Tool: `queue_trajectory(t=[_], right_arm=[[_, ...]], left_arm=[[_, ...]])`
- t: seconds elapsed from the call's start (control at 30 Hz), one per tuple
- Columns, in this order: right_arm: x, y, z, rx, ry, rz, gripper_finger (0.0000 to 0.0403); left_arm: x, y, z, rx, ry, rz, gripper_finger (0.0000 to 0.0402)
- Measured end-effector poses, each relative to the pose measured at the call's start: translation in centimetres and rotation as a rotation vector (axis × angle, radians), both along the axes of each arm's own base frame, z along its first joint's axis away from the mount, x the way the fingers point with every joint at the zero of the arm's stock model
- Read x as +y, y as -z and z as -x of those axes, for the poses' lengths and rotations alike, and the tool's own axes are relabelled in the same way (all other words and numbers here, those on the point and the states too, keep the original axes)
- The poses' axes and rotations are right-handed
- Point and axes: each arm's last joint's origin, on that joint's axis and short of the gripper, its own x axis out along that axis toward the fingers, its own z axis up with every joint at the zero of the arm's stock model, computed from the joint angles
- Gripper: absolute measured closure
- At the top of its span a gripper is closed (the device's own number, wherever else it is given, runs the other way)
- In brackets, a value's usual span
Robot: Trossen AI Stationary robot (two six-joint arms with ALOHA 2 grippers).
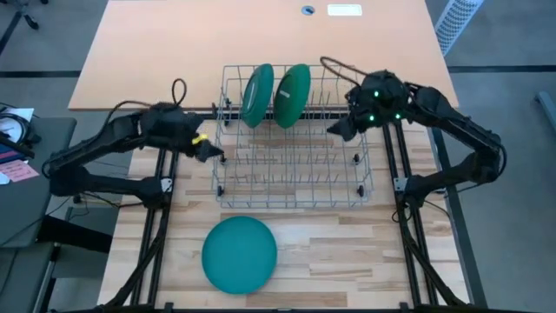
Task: Sort dishes
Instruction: Put the blue plate in the dish rack
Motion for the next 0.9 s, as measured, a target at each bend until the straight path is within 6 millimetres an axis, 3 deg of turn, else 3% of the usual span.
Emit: queue_trajectory(t=[0.23, 0.47, 0.63, 0.77, 0.9], right_arm=[[1.5, 0.1, -0.5, 0.005, -0.049, -0.015, 0.0201], [1.5, 0.4, -0.3, 0.047, -0.021, -0.018, 0.0201], [1.5, 0.9, -0.1, 0.092, -0.014, -0.006, 0.0201], [1.4, 1.3, -0.2, 0.116, -0.015, -0.014, 0.0201], [1.5, 1.4, -0.1, 0.125, -0.018, -0.020, 0.0201]], left_arm=[[-5.5, -0.5, -0.1, -0.039, 0.236, 0.165, 0.0281], [-11.6, 0.7, -0.9, 0.119, 0.324, 0.422, 0.0294], [-14.6, 3.4, -1.6, 0.346, 0.195, 0.414, 0.0295], [-15.3, 6.3, -1.2, 0.636, -0.066, 0.374, 0.0288], [-16.2, 7.6, -1.5, 0.738, -0.081, 0.273, 0.0257]])
